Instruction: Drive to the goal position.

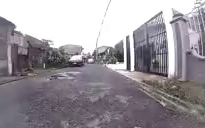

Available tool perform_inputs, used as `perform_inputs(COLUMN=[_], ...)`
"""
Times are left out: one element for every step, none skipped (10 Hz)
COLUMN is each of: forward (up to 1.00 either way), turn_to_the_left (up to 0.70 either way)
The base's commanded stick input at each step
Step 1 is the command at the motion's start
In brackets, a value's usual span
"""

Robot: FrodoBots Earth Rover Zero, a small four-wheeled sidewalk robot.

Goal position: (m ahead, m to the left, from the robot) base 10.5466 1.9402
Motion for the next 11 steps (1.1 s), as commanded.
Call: perform_inputs(forward=[1.00, 1.00, 1.00, 1.00, 1.00, 1.00, 1.00, 1.00, 1.00, 1.00, 1.00], turn_to_the_left=[0.40, 0.40, 0.40, 0.31, 0.05, 0.00, 0.00, 0.00, 0.00, 0.00, 0.00])
